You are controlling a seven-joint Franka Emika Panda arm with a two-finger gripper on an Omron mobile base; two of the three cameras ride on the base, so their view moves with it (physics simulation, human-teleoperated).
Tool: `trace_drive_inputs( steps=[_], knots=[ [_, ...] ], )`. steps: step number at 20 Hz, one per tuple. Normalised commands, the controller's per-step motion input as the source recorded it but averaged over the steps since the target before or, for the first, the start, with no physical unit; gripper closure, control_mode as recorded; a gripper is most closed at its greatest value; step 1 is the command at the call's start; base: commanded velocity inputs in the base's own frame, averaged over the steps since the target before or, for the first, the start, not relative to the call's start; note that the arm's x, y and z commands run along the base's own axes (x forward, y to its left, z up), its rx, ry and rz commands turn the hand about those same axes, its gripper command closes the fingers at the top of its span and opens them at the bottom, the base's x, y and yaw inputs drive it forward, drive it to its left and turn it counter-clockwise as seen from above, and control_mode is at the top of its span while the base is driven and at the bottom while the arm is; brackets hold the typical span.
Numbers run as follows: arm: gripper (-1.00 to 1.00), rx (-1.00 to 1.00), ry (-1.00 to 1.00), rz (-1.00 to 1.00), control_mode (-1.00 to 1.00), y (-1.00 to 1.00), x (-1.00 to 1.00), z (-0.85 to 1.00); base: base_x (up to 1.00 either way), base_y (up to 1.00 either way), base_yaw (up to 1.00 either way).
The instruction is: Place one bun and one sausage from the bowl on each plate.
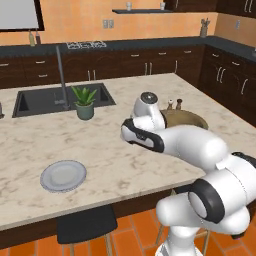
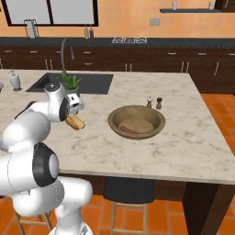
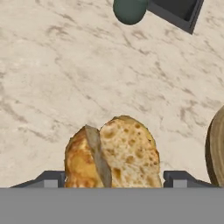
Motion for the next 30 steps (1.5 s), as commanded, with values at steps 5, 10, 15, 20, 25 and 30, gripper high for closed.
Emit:
trace_drive_inputs(
  steps=[5,10,15,20,25,30],
  knots=[
    [1.00,-0.03,0.07,0.36,-1.00,1.00,0.11,-0.15,0.00,0.00,0.00],
    [1.00,-0.07,0.24,0.39,-1.00,1.00,-0.43,0.00,0.00,0.00,0.00],
    [1.00,-0.25,0.22,0.25,-1.00,1.00,-0.35,0.00,0.00,0.00,0.00],
    [1.00,-0.23,0.18,0.08,-1.00,1.00,0.00,-0.03,0.00,0.00,0.00],
    [1.00,0.00,0.01,-0.02,-1.00,1.00,0.00,-0.51,0.00,0.00,0.00],
    [1.00,0.00,-0.03,-0.11,-1.00,0.92,-0.01,-0.79,0.00,0.00,0.00]
  ],
)
